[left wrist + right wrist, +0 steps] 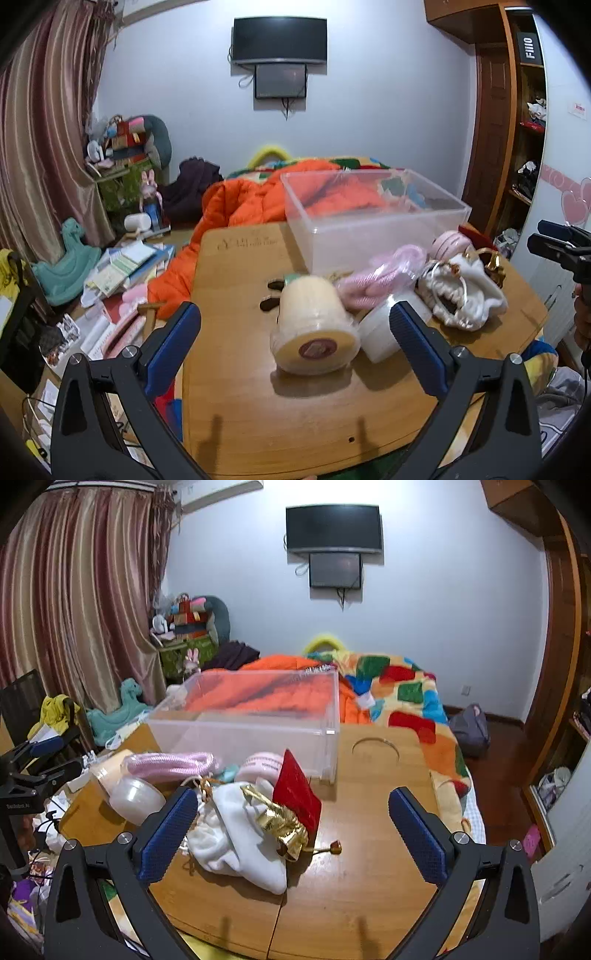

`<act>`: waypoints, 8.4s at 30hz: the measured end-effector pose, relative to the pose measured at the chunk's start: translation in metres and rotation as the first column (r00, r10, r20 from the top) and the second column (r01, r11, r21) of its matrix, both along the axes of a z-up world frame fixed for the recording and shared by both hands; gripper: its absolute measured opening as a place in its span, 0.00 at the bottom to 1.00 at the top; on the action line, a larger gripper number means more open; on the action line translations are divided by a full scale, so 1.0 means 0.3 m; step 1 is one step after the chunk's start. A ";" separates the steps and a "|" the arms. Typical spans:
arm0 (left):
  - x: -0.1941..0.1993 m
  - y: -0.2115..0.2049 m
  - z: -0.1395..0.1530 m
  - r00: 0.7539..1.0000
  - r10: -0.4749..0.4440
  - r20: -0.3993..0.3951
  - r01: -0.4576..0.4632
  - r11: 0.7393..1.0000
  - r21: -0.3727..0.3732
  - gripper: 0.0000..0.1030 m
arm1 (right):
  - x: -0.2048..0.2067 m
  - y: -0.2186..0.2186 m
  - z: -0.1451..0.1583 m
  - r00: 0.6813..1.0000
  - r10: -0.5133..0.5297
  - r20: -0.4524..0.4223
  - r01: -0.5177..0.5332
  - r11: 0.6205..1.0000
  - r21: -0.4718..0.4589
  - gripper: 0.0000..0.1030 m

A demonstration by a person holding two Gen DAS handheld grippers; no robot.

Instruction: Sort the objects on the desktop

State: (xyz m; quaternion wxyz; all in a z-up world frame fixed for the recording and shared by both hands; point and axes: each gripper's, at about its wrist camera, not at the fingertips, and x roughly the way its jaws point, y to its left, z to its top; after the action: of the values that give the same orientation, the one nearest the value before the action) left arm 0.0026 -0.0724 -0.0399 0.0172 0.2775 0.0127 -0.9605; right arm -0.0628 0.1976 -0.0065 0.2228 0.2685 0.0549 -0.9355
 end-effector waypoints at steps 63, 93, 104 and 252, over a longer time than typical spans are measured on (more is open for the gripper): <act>-0.195 0.051 -0.189 0.982 0.066 0.178 -0.081 0.993 0.080 0.68 | -0.251 0.008 -0.153 0.977 0.081 0.197 -0.086 0.996 0.016 0.20; -0.139 0.059 -0.048 0.995 0.060 0.076 -0.066 0.994 0.081 0.68 | -0.203 0.063 -0.017 0.990 0.086 0.110 -0.077 0.993 -0.087 0.19; -0.174 0.116 0.087 1.000 -0.008 -0.016 0.009 0.998 0.055 0.68 | -0.211 0.065 0.032 0.991 0.096 0.088 -0.086 0.991 -0.106 0.19; -0.325 -0.115 -0.126 0.961 -0.075 0.267 0.031 0.986 0.164 0.95 | -0.358 -0.206 -0.204 0.949 0.105 0.297 -0.132 0.989 0.071 0.61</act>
State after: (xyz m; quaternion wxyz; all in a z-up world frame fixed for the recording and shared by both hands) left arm -0.0951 -0.1068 -0.0776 -0.0291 0.4077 0.0787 -0.9093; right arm -0.1700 0.1357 -0.0677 0.2720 0.4101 0.0794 -0.8669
